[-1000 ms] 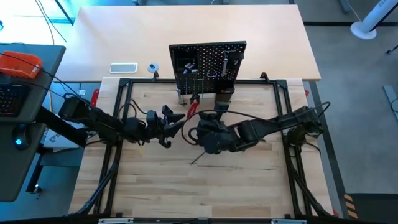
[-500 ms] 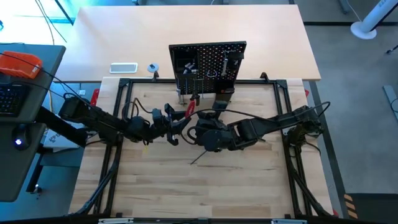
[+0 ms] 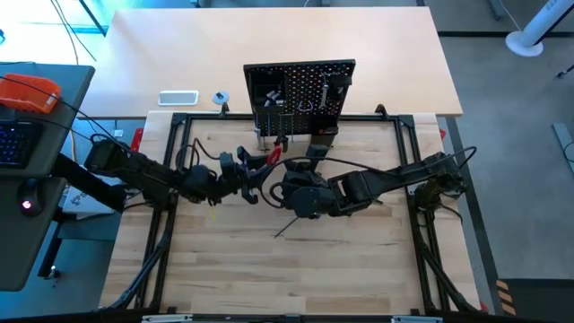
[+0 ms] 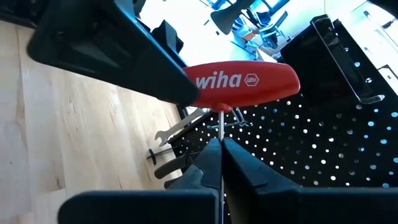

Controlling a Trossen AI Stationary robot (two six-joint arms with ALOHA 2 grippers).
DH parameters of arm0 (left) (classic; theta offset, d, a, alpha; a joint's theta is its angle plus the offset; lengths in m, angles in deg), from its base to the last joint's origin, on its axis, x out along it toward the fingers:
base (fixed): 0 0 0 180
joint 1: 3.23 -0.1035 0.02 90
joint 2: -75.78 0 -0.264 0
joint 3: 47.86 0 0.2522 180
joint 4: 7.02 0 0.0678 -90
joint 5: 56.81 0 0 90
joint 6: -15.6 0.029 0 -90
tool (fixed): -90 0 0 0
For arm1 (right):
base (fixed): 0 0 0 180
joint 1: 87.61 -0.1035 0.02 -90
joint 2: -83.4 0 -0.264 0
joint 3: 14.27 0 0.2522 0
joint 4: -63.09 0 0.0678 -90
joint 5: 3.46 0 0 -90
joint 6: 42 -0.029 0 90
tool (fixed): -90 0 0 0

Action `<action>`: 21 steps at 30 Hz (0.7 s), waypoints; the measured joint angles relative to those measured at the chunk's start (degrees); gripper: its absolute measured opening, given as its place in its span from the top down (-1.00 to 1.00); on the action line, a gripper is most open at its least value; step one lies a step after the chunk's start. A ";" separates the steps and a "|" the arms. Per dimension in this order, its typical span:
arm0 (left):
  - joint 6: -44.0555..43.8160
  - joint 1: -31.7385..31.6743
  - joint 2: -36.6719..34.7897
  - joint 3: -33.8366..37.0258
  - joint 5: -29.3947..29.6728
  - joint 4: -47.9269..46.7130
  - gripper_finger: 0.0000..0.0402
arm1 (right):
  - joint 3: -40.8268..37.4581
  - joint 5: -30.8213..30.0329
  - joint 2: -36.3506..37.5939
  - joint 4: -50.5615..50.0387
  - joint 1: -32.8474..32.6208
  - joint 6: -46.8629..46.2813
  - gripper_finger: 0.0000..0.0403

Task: Hang tools onto peg board
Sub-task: Hang the allen wrench on the pegboard

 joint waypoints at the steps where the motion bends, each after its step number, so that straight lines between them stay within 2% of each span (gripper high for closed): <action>1: -0.13 -0.27 0.00 0.00 -0.34 0.16 0.24 | 0.00 0.08 0.00 0.02 0.00 0.00 1.00; 9: -1.07 -2.50 0.00 0.00 -5.55 0.29 0.51 | 0.00 1.00 0.00 0.04 0.00 0.00 1.00; 16: 0.88 -2.49 -0.04 0.00 -7.29 -0.04 0.78 | 0.00 0.87 0.00 -0.11 0.02 0.02 1.00; 21: 3.10 -2.52 -0.02 0.00 -8.03 -0.38 0.78 | 0.00 1.09 0.00 0.24 -0.02 0.00 0.99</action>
